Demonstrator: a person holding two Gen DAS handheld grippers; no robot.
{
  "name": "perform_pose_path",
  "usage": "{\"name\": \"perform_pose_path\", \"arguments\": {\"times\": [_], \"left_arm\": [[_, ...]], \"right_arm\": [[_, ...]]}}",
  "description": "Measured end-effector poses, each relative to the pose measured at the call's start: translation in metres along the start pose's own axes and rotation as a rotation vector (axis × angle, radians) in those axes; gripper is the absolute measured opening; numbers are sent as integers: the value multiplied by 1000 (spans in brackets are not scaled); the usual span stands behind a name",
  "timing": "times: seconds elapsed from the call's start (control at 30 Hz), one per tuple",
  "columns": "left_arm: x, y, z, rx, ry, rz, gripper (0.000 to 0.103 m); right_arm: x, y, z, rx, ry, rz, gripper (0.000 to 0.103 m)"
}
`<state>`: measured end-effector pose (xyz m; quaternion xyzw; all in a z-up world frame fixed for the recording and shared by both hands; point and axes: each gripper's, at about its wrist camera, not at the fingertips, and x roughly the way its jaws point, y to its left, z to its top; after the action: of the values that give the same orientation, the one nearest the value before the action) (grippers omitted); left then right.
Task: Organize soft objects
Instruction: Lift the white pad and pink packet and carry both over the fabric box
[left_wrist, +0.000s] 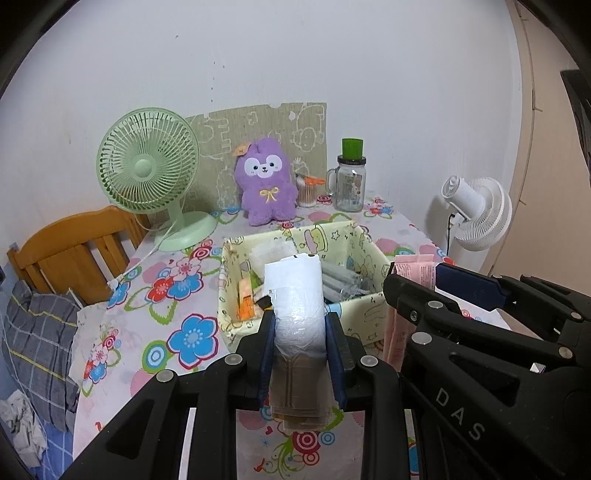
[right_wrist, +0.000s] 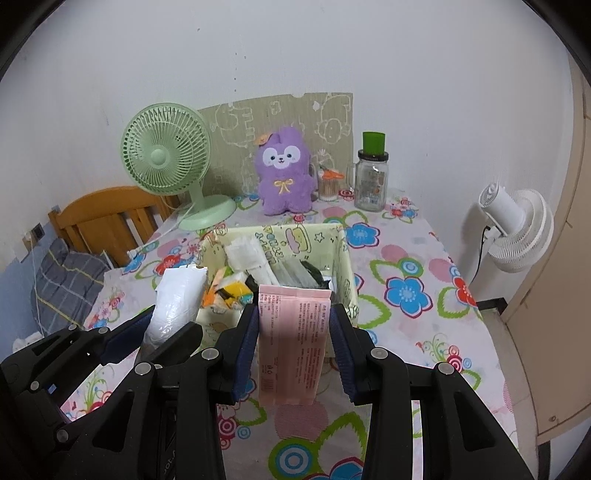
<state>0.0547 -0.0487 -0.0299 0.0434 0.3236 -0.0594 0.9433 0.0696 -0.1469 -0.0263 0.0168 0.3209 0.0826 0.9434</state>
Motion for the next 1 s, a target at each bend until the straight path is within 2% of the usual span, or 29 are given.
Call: {"name": "perform_pose_path", "arguments": {"times": [0.63, 1.0], "left_arm": [[0, 2, 31, 3, -54, -9, 26], [14, 6, 45, -5, -52, -13, 26]], "right_arm": [[-5, -2, 34, -18, -51, -21, 43], [7, -3, 47, -24, -52, -25, 43]]}}
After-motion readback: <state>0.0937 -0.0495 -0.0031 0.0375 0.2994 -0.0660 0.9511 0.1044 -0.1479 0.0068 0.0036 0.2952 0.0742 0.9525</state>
